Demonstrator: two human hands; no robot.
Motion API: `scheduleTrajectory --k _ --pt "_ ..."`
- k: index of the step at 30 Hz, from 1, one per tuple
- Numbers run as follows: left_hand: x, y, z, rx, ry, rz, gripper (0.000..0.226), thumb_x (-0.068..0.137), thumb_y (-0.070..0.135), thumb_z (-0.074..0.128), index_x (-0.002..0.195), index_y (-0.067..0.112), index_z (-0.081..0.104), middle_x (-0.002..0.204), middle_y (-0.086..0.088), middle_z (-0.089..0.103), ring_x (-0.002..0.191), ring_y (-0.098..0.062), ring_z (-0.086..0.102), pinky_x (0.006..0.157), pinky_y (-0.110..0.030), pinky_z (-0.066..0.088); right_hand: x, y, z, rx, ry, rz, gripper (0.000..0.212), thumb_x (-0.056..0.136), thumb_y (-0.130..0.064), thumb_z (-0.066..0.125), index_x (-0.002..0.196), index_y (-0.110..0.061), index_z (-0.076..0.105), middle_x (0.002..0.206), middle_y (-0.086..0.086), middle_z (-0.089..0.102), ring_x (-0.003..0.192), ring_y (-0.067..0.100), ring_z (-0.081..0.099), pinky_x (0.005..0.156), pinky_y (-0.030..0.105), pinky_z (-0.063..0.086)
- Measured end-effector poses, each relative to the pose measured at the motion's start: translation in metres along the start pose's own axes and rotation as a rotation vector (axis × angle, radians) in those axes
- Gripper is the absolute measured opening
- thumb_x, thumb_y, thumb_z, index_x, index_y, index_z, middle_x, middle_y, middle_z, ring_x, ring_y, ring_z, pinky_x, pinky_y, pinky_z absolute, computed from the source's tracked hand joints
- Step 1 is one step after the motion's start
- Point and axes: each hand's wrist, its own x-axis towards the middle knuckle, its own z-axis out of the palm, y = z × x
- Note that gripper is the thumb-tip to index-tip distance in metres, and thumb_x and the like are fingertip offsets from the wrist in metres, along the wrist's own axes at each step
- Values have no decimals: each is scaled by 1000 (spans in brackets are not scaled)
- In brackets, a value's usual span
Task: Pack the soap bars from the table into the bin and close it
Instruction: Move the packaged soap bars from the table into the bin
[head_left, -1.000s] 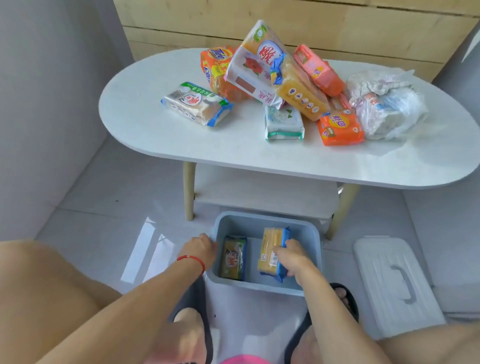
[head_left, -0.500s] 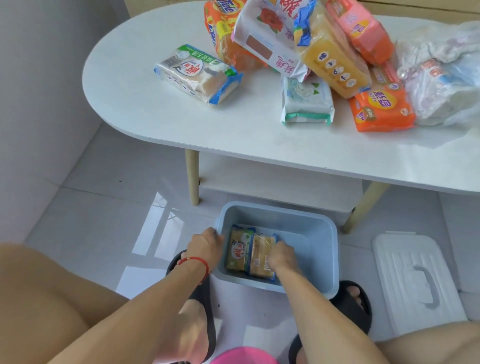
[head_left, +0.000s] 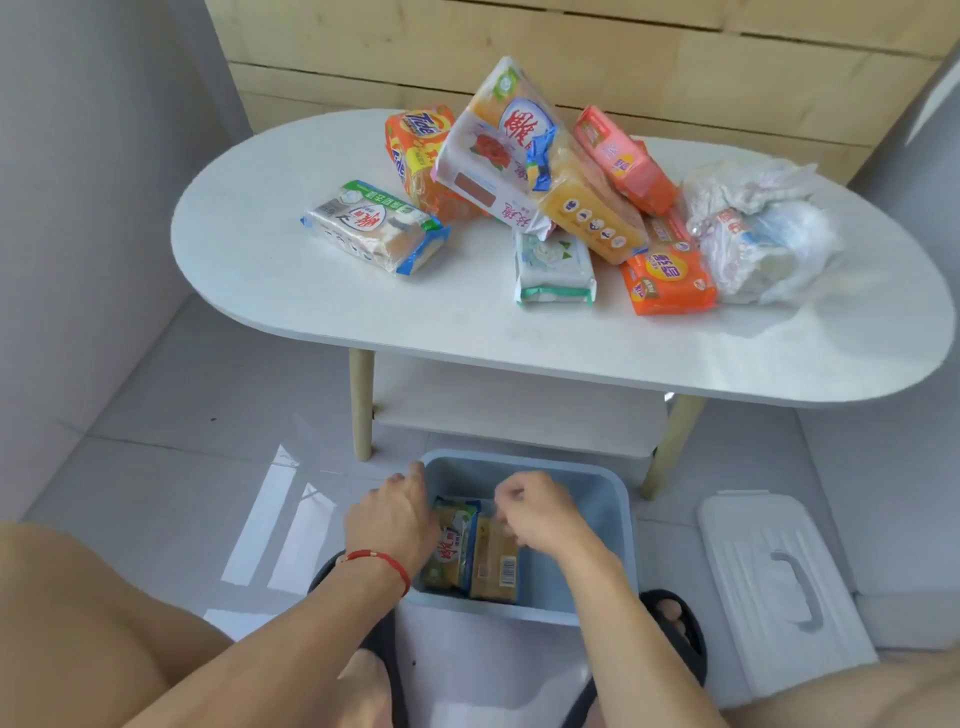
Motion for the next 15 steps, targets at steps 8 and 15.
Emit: scheduleTrajectory --k 8,15 --pt "-36 71 -150 -486 648 522 14 79 22 54 90 25 60 59 9 58 53 -21 61 50 -35 51 -98 -83 -133 448 670 -551 16 88 -37 62 83 -29 74 64 -8 70 55 7 64 54 21 51" --pt "-19 86 -170 -532 544 542 30 80 8 59 107 14 69 107 -2 71 101 -27 63 84 -39 51 -67 -78 -173 -521 853 -369 49 99 -33 55 143 -13 51 147 5 52 139 27 42 111 42 39"
